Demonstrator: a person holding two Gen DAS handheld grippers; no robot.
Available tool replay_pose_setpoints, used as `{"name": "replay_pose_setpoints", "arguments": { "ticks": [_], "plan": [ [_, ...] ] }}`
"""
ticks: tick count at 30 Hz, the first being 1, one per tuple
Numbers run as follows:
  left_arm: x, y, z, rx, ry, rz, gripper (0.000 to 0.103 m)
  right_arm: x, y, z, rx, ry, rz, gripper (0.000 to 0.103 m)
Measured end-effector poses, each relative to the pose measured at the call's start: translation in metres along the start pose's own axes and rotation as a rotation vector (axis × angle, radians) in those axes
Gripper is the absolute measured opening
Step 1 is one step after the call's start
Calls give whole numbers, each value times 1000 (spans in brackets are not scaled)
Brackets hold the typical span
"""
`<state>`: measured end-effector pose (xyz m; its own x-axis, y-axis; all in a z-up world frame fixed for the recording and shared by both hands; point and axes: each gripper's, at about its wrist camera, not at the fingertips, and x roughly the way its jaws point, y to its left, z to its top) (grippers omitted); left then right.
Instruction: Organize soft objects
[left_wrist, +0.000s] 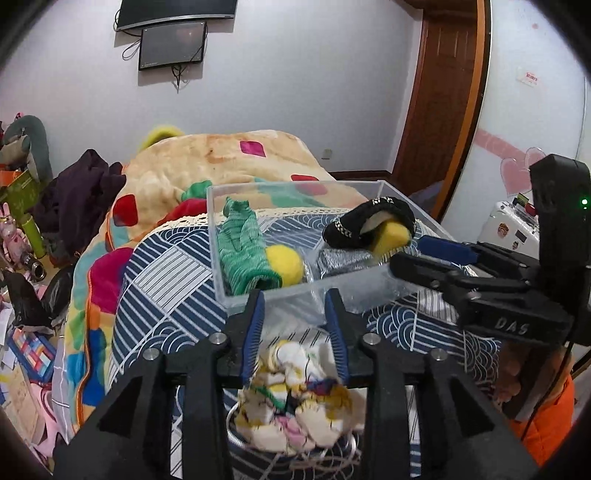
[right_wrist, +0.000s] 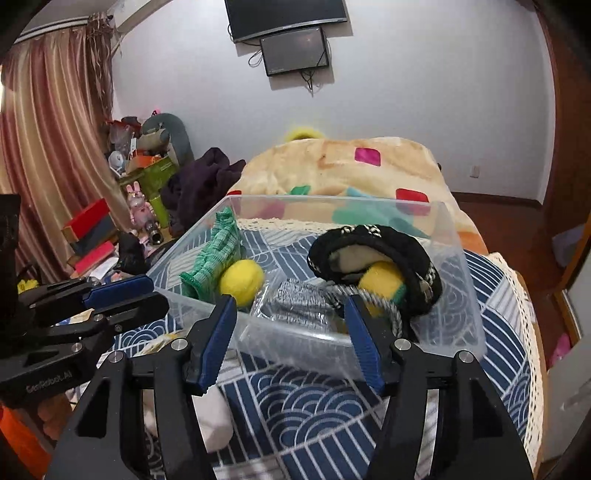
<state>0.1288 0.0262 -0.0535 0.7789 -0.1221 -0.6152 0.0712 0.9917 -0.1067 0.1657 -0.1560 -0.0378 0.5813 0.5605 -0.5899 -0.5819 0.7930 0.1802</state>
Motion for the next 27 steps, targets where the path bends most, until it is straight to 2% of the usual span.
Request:
{"name": "replay_pose_setpoints", "arguments": {
  "ticks": [2,3,5,9,12,16,20,22,24,26,27],
  "plan": [
    [-6,0,-4,1,-5,-2,48,-7,-1,-3,8,-8,3,59],
    [-8,0,-6,2,-6,-2,54,-11,-2,-6,19,-7,14,63],
    [-13,-1,-13,5,-5,-6,60,-15,0,-10,22,-15,13,65],
    [-11,-5,-30,21,24,3,62,-14,11,-20,2,4,31,66],
    [-6,-3,-44,24,49,37,62,-5,26,-28,-35,41,59,65],
    [-6,11,-60,-30,52,82,68,12,41,-41,-69,98,87,65],
    [-6,23,-70,-82,52,80,70,30,49,-50,-95,156,111,65],
    [-5,27,-73,-103,53,70,70,35,53,-54,-104,169,130,58],
    [-5,30,-74,-131,55,55,70,36,58,-56,-110,176,159,31],
    [-5,34,-73,-154,58,39,70,34,61,-56,-119,162,170,16],
    [-5,35,-73,-159,60,33,70,30,63,-57,-129,145,155,13]
  ]
}}
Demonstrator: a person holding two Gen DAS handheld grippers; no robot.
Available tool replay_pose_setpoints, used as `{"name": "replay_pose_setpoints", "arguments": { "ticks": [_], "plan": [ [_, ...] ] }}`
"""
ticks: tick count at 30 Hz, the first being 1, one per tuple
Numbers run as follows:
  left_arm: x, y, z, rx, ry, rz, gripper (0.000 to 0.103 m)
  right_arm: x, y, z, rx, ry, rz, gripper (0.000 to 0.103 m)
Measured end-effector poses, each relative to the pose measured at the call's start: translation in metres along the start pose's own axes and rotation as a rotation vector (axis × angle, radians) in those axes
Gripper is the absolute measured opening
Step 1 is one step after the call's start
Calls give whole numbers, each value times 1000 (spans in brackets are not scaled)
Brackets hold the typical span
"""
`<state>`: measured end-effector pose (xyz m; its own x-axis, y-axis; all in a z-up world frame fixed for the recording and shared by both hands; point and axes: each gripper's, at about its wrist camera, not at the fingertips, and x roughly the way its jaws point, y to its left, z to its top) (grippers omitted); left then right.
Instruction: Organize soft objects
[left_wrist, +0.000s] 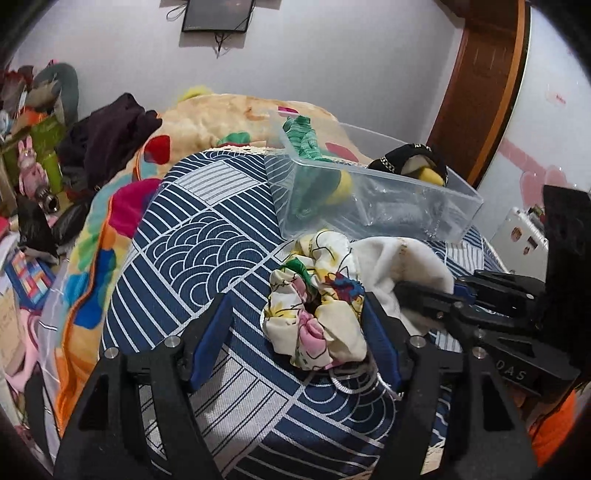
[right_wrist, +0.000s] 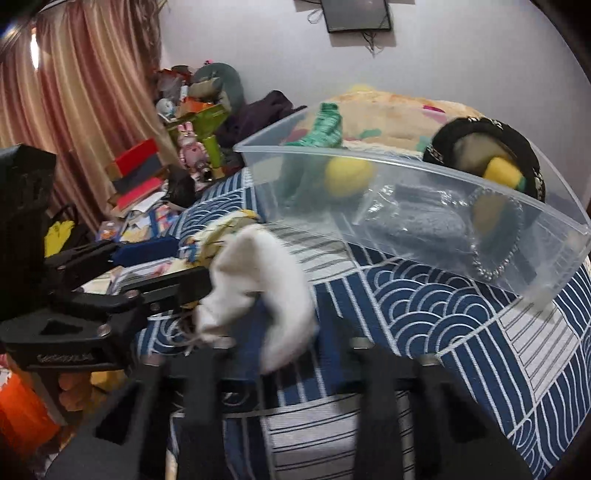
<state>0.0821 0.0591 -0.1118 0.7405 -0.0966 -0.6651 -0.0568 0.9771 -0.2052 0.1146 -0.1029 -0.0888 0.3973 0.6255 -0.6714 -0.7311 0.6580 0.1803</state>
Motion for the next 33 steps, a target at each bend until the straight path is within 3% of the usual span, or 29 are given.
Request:
{"name": "replay_pose_setpoints", "arguments": {
  "ticks": [4,7,9,12,22,33],
  "plan": [
    [7,1,-1,5,17,30,68,-14,-1,0,-3,-57,-86,10],
    [14,-3,-5,27,25,58,57,-27,-15,0,42,-88,-108,9],
    [14,-9,-6,61,22,75,33,-33,-20,0,59,-106,-116,9],
    [14,-15,-6,80,21,63,11,-41,-25,1,81,-129,-125,9],
    [-13,-32,12,122,-74,31,8,-73,-33,11,120,-240,-162,9],
    [-9,-48,78,106,-145,-34,8,-90,-47,46,149,-366,-231,9]
  ]
}}
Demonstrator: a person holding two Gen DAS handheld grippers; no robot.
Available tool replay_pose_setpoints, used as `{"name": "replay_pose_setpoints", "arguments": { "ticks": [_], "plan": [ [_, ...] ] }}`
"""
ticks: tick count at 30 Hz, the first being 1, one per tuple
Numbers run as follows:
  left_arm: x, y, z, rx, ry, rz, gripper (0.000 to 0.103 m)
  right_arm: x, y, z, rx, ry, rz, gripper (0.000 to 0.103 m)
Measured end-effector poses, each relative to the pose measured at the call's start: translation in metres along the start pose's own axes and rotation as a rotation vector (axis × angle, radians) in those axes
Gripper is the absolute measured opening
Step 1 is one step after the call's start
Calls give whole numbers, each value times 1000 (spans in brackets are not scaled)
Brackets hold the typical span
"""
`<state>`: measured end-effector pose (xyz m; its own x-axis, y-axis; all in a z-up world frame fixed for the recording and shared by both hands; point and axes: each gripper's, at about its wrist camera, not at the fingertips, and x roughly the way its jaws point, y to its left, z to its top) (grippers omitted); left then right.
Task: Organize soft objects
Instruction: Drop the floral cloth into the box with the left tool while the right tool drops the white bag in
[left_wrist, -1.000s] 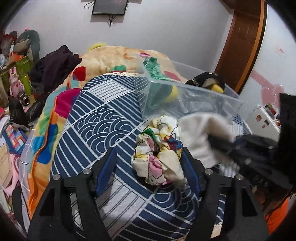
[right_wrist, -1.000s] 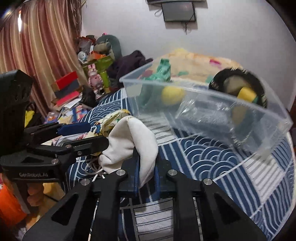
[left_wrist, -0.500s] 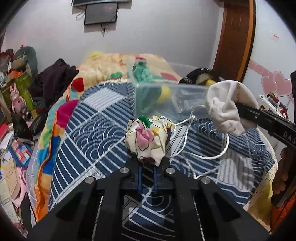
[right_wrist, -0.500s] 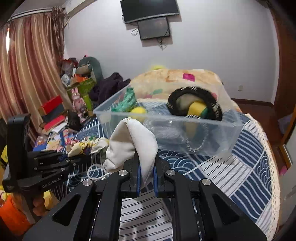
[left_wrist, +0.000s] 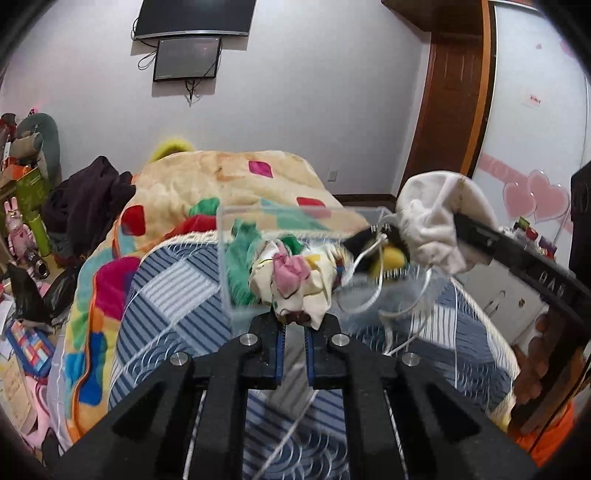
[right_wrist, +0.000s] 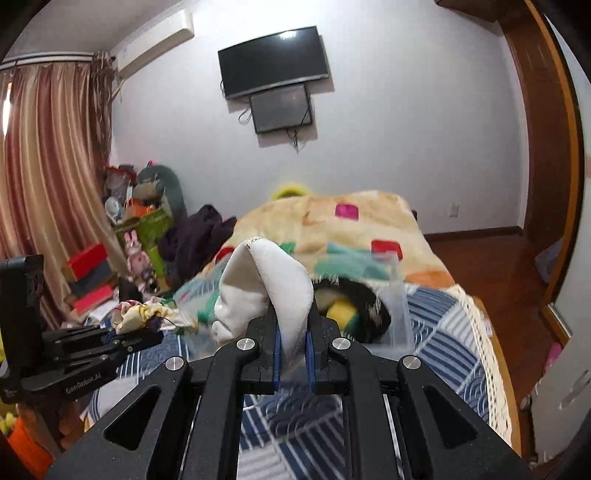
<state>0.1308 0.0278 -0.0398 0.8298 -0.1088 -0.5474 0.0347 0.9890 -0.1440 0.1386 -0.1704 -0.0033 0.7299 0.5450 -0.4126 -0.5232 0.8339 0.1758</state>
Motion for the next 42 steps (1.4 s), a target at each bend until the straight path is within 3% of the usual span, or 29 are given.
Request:
{"name": "replay_pose_setpoints", "arguments": {
  "ticks": [5,11,13,15,18,21,23,37,42],
  "plan": [
    [32,-3,17,3,31,17,8,29,-1,3,15,36,-14,9],
    [63,-8,8,22,104,54,9,60,-2,-11,21,135,-23,10],
    [61,-8,6,25,91,61,14,62,0,-17,2,157,-22,10],
    [57,-8,5,23,83,60,32,60,1,-20,-21,160,-41,11],
    [51,-7,5,20,77,55,47,53,2,-18,-35,163,-50,17],
    [44,-7,4,31,66,54,48,45,-1,-17,-30,151,-50,32],
    [38,-8,4,33,58,45,48,39,-1,-16,-32,137,-57,35],
    [-49,-23,24,42,-162,6,48,-31,10,22,-63,-40,-51,37],
    [-85,-34,28,71,-248,15,53,-54,20,30,-76,-109,-40,53]
  ]
}}
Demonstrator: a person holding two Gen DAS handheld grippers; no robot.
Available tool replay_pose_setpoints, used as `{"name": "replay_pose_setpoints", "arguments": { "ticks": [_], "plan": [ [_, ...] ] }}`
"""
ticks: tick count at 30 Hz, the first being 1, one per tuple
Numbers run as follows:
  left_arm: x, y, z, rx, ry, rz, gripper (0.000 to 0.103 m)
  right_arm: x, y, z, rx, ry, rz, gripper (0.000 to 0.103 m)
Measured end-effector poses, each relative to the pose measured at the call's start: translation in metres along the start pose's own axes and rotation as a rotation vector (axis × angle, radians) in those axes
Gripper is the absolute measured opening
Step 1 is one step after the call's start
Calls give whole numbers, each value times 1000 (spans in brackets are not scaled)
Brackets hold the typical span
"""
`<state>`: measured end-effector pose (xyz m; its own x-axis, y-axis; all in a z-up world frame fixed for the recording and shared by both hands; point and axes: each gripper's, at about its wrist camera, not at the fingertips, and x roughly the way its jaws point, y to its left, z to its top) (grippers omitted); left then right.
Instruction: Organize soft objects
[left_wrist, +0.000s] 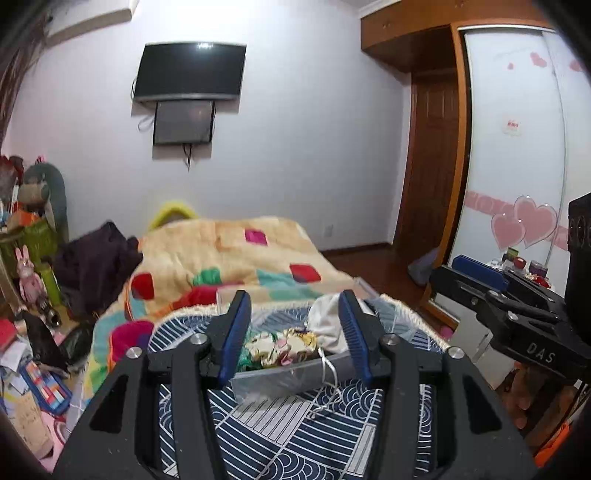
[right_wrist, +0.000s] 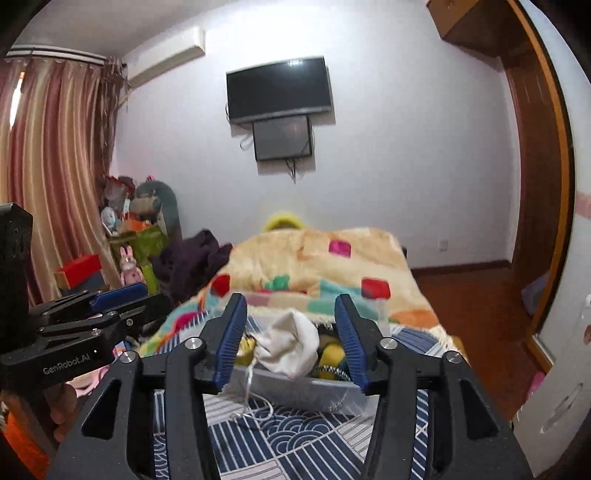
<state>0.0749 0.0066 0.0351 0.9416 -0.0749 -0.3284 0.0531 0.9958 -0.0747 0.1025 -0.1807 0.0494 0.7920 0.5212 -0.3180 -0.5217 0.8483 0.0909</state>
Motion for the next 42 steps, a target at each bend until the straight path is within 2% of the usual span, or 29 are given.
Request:
{"name": "replay_pose_setpoints", "arguments": {
  "ticks": [1,3,6,8,11,13,14,15,42],
  "plan": [
    [-5,-2,2,4,-14,3,59,-4,1,2,2,-13,3,57],
    [-16,-5,4,11,-42,12,68,-12,3,5,8,-42,1,72],
    [-29,-9,7,24,-68,13,73,-21,5,9,5,-69,-3,78],
    [-35,-11,7,20,-81,9,85,-26,8,11,4,-84,-8,83],
    [-45,-13,8,19,-101,13,94,-31,9,12,2,-102,-14,85],
    [-51,-15,8,22,-119,26,98,-33,9,13,1,-112,-19,91],
    [-53,-16,8,25,-123,30,102,-37,11,10,2,-118,-27,100],
    [-55,-17,8,26,-128,32,103,-39,11,9,2,-131,-37,103],
    [-53,-13,3,6,-104,45,103,-50,6,0,23,-142,-58,103]
  ]
}}
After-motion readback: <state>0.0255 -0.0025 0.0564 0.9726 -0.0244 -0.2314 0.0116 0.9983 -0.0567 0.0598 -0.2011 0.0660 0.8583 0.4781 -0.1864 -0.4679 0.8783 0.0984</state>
